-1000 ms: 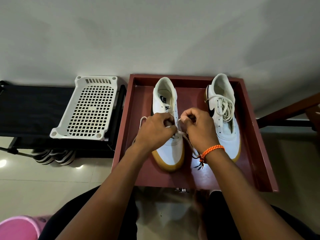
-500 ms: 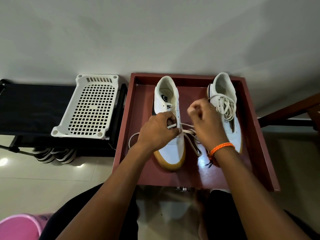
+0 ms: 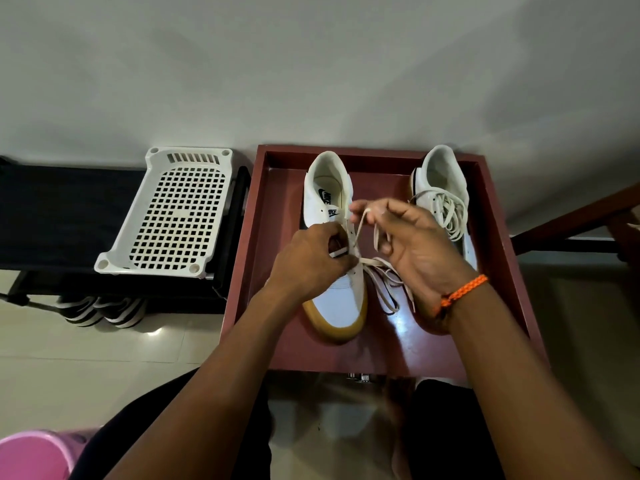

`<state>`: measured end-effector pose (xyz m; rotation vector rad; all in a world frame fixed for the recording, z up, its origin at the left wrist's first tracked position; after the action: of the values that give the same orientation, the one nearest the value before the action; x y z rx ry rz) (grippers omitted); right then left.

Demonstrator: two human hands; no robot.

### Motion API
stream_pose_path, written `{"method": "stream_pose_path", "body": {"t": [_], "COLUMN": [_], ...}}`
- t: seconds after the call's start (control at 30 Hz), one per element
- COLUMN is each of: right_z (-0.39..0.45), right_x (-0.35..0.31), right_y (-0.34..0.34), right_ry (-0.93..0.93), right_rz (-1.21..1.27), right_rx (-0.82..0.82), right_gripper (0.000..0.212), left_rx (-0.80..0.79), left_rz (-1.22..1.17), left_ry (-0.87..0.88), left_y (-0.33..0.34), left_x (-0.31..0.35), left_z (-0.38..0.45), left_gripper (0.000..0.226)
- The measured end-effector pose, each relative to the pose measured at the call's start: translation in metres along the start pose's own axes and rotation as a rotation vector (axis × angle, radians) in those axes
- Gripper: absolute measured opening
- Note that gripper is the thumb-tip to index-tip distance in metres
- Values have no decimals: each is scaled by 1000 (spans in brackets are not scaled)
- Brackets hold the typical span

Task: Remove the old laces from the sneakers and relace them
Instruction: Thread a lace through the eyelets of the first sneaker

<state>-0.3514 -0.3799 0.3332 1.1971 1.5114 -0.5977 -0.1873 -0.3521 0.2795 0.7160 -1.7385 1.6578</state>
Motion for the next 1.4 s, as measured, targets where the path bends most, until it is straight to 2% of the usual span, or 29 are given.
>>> {"method": "stream_pose_path", "body": {"t": [0.1, 0.13, 0.17, 0.2, 0.27, 0.3, 0.33, 0.4, 0.47, 0.67, 0.77, 0.97, 1.03, 1.07, 1.1, 1.17, 1.2, 1.3, 1.33, 1.4], "right_z": [-9, -9, -5, -1, 5, 7, 8, 7, 9, 6, 1, -14, -10, -6, 0, 9, 11, 12, 11, 12], "right_x": [-16, -18, -16, -9, 5, 13, 21, 34, 35, 14, -1, -19, -20, -18, -11, 6, 16, 40, 43, 39], "right_y": [1, 0, -3, -8, -17, -18, -15, -7, -2, -3, 0, 6, 0, -6, -13, -23, -22, -7, -4, -3], "right_ry": [3, 5, 15, 21, -13, -21, 12, 97, 59, -53, -26, -24, -46, -47, -40, -13, 9, 65, 46, -22], "right_rz": [451, 493, 457, 319, -177, -431, -669, -1036, -1141, -536, -152, 489, 628, 572, 386, -223, -481, -1014, -1120, -1162], "right_rx": [-247, -260, -191, -50, 282, 376, 398, 336, 290, 169, 86, -241, -201, -94, 66, 366, 427, 339, 314, 297], "right_gripper": [19, 18, 19, 20, 18, 18, 21, 28, 25, 28, 30, 20, 15, 12, 13, 15, 14, 22, 27, 28], "left_rx": [-3, 0, 4, 7, 10, 10, 10, 11, 11, -1, -7, -9, 4, 17, 41, 96, 116, 149, 153, 152], "left_rz": [-14, -19, -23, -27, -32, -29, -24, -20, -23, -20, -11, -19, -32, -46, -52, -2, 34, 71, 69, 73], "left_ry": [-5, -4, 1, 5, 11, 12, 15, 18, 16, 12, 9, 4, 9, 19, 35, 71, 80, 117, 132, 146], "left_y": [1, 1, 1, 1, 1, 1, 1, 2, 1, 1, 0, -2, -2, -2, -2, -2, -3, -1, -1, 0], "left_x": [-1, -1, 0, 1, 2, 2, 3, 3, 3, 1, 1, 2, 3, 5, 6, 8, 8, 6, 7, 9], "left_z": [0, 0, 0, 0, 0, -1, -1, 0, 0, 0, 0, 0, -1, -1, -2, -3, -3, -3, -3, -4], "left_gripper": [24, 24, 23, 23, 23, 23, 23, 22, 21, 21, 21, 22, 22, 22, 22, 24, 24, 20, 19, 21]}}
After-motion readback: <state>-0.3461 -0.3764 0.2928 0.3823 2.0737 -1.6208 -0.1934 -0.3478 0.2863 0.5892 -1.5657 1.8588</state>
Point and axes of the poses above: each hand's wrist, its own z-axis towards the middle knuckle, its own y-axis out of the palm, x = y × z, the point moved 3 cm from there along z, towards the middle knuckle, and after that the axes turned 9 degrees about y, right-handed, at the moved point
